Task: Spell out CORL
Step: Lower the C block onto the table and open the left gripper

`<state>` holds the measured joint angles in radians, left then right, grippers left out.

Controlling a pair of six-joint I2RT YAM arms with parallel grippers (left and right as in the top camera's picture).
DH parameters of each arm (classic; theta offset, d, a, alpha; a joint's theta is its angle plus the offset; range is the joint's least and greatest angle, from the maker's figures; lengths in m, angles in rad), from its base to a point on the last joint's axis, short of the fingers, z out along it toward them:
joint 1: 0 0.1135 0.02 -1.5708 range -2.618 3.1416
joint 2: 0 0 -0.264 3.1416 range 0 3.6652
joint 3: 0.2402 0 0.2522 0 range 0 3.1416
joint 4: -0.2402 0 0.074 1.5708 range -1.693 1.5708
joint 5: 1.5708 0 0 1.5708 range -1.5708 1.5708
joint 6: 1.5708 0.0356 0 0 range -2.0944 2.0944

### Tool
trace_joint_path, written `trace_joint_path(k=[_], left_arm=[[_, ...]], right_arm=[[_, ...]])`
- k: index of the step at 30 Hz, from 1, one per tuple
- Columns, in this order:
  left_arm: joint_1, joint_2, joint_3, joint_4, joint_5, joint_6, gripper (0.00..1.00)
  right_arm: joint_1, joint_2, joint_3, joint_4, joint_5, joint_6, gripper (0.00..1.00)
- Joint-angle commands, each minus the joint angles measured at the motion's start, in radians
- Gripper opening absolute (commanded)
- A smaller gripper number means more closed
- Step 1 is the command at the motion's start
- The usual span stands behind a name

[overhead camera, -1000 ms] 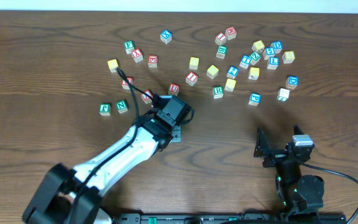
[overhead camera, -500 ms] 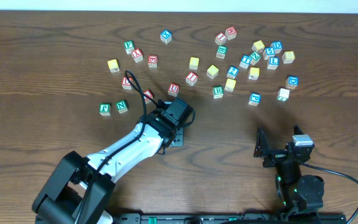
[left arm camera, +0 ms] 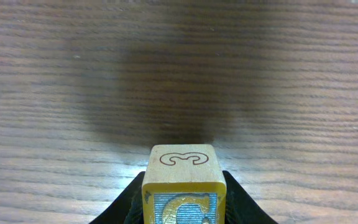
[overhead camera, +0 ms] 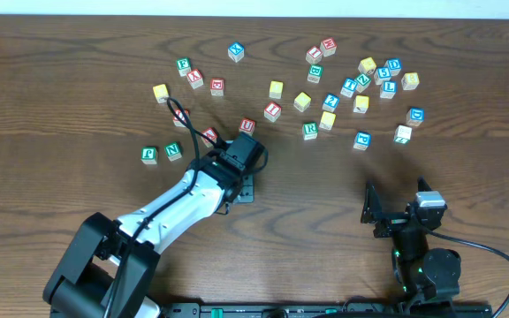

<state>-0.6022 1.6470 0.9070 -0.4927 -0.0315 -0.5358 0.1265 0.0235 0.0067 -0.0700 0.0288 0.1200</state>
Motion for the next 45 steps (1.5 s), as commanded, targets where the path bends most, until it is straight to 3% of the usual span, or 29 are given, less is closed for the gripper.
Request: trace_joint_path(k=[1,34,36,37,40,41,42,45], left_arm=[[0.008,0.01,-0.013,0.001,-0.002,0.046,0.14],[0.008,0.066,-0.013,0.032,-0.013,0.079,0.15],[0.008,0.066,-0.013,0.031,-0.013,0.079,0.17],[0.008,0.066,-0.013,0.031,-0.013,0.079,0.28],[0.008,0.066,-0.013,0.032,-0.013,0.079,0.32],[0.008,0.066,-0.013,0.032,-0.013,0.079,0.42],[0.008,0.066,-0.013,0.032,-0.013,0.079,0.47],[0.008,0.066,-0.013,0.032,-0.013,0.079,0.47]], right_arm=[[-0.011,-0.007,-0.002,-0.005,-0.005,-0.013,0.99],[-0.011,-0.007,-0.002,-0.004,-0.005,-0.013,0.99],[-0.011,-0.007,-0.002,-0.005,-0.005,-0.013,0.99],[-0.011,-0.007,-0.002,-0.005,-0.005,-0.013,0.99],[-0.011,-0.007,-0.002,-0.004,-0.005,-0.013,0.99],[-0.011,-0.007,-0.002,-0.005,-0.005,-0.013,0.99],[-0.011,-0.007,-0.002,-0.005,-0.005,-0.013,0.99],[-0.011,-0.007,-0.002,-0.005,-0.005,-0.013,0.99]])
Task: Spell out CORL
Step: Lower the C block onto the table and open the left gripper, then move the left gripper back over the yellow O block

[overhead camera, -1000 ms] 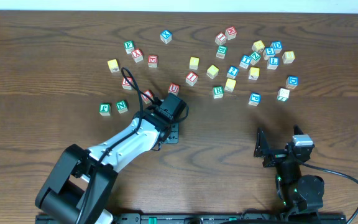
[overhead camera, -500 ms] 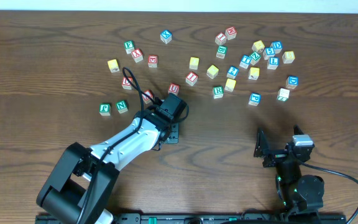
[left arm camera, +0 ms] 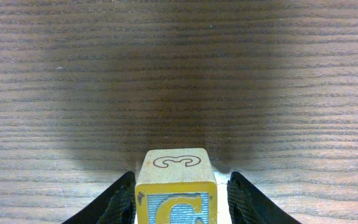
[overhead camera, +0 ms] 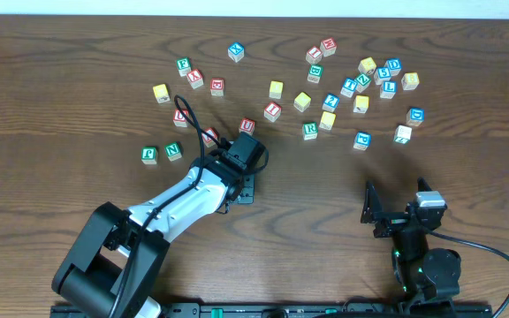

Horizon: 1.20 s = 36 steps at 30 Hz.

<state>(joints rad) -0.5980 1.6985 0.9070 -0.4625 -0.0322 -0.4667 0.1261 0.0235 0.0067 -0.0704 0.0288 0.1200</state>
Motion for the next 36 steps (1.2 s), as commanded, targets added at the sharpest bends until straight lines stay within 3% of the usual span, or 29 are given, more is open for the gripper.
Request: trace_joint_path(k=[1,6,7,9,23,25,29,30,31,36], left_arm=[[0.004,0.015,-0.013,0.002,-0.012,0.01,0.47],[0.004,0.014,-0.013,0.001,-0.012,0.01,0.49],[0.004,0.012,-0.013,0.001,-0.012,0.01,0.6],[0.004,0.005,-0.009,0.0,-0.012,0.011,0.63],[0.004,-0.14,0.059,-0.03,-0.011,0.095,0.66],[0.004,-0.183,0.059,-0.03,0.0,0.145,0.74],[0.004,-0.26,0.063,-0.047,0.022,0.274,0.75],[0.004,-0.275,0.07,-0.056,0.038,0.319,0.8],[0.004,-0.289,0.096,-0.084,0.074,0.396,0.98],[0.042,-0.251,0.292,-0.239,0.082,0.448,0.98]], right_arm=[[-0.011,-0.007,-0.002,-0.004,-0.005,-0.013,0.99],[-0.011,-0.007,-0.002,-0.004,-0.005,-0.013,0.99],[-0.011,-0.007,-0.002,-0.004,-0.005,-0.013,0.99],[-0.011,-0.007,-0.002,-0.004,-0.005,-0.013,0.99],[-0.011,-0.007,-0.002,-0.004,-0.005,-0.013,0.99],[-0.011,-0.007,-0.002,-0.004,-0.005,-0.013,0.99],[-0.011,-0.007,-0.002,-0.004,-0.005,-0.013,0.99],[-0.011,-0.007,-0.002,-0.004,-0.005,-0.013,0.99],[-0.011,-0.007,-0.002,-0.004,-0.005,-0.013,0.99],[-0.011,-0.007,-0.002,-0.004,-0.005,-0.013,0.99]])
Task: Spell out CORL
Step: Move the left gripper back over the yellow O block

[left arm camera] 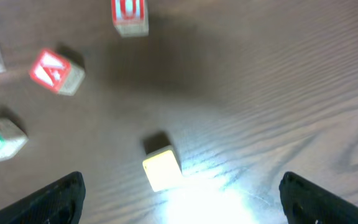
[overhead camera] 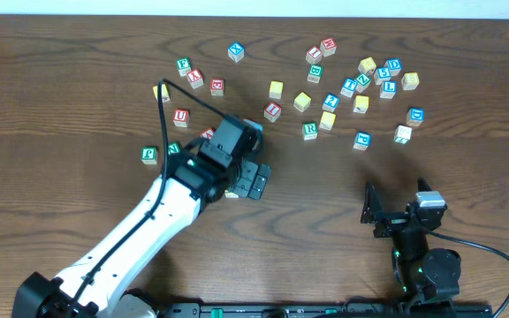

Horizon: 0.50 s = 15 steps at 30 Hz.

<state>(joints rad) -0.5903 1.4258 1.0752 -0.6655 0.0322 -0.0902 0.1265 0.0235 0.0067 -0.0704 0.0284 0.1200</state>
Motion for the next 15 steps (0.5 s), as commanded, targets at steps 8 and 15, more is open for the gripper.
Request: trace_joint_path(k=[8,15], left_arm=[[0.144,0.237,0.522,-0.205,0.118,0.12,0.98],[0.155,0.556,0.874,-0.32,0.118,0.119,0.98]], right_arm=[[-0.011,-0.007,-0.002,-0.004,-0.005,-0.013,0.99],[-0.011,-0.007,-0.002,-0.004,-0.005,-0.013,0.99]])
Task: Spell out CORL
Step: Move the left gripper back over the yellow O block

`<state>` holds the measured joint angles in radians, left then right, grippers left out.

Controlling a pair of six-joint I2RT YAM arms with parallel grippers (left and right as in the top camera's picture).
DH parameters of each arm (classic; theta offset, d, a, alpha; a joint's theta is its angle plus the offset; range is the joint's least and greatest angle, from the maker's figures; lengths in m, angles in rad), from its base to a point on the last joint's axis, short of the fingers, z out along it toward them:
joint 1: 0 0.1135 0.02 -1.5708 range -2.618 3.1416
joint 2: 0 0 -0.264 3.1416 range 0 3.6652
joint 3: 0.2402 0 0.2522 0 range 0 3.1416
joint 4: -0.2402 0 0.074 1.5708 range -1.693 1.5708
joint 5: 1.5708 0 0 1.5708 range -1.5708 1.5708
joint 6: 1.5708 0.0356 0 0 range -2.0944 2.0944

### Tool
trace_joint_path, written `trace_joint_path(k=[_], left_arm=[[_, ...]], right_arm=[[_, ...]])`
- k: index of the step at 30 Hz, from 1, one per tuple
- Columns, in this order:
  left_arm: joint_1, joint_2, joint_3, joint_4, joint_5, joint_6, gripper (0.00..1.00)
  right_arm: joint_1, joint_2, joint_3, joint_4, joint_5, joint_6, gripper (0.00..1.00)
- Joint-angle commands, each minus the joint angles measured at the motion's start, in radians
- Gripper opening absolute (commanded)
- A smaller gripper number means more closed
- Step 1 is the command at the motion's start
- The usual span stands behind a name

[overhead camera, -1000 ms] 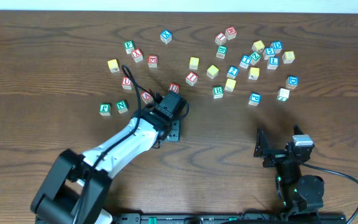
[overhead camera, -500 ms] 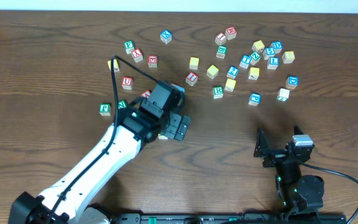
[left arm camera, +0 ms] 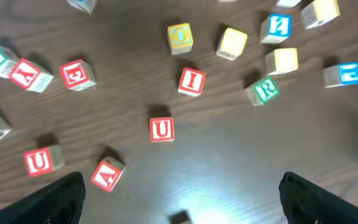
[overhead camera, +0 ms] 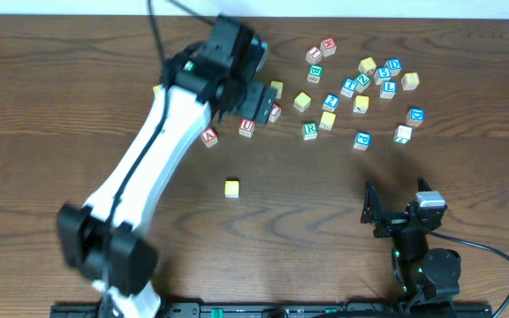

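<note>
The yellow C block (overhead camera: 231, 187) stands alone on the wood at mid-table; only its top edge (left arm camera: 180, 218) shows in the left wrist view. My left gripper (overhead camera: 256, 99) (left arm camera: 179, 186) hangs open and empty high over the scattered letter blocks. Below it lie a yellow O block (left arm camera: 179, 36) (overhead camera: 276, 88), a green R block (left arm camera: 265, 90) (overhead camera: 310, 130), a red I block (left arm camera: 191, 81) and a red U block (left arm camera: 161, 129). A blue L block (overhead camera: 388, 88) sits in the far right cluster. My right gripper (overhead camera: 375, 212) rests at the near right.
Several more blocks lie across the far half of the table: red A (left arm camera: 107, 174), a second red U (left arm camera: 38, 162), red E (left arm camera: 78, 74), red Y (left arm camera: 30, 74), plain yellow (left arm camera: 231, 43), blue ones (overhead camera: 361, 140). The left arm (overhead camera: 148, 168) stretches diagonally over the left side.
My left gripper, still open, has moved from just above the C block at mid-table to high over the far block cluster. The C block stays where it was.
My left gripper was shut on the C block low over the table. Then its jaws stood apart beside the block. Then it was raised, open, with the block left alone on the wood. Now it hangs over the far cluster.
</note>
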<state>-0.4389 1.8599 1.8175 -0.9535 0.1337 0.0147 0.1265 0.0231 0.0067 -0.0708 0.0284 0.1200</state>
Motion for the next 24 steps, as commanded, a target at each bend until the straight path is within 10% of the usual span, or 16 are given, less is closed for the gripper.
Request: trace_joint_path(k=[1,24], left_arm=[[0.004,0.156,0.166,-0.04,0.016,0.01,0.98],[-0.012,0.407,0.259,0.096,0.016,-0.102,0.98]], right_arm=[[-0.011,-0.007,-0.002,-0.004,-0.005,-0.013,0.99],[-0.011,-0.007,-0.002,-0.003,-0.005,-0.013,0.99]])
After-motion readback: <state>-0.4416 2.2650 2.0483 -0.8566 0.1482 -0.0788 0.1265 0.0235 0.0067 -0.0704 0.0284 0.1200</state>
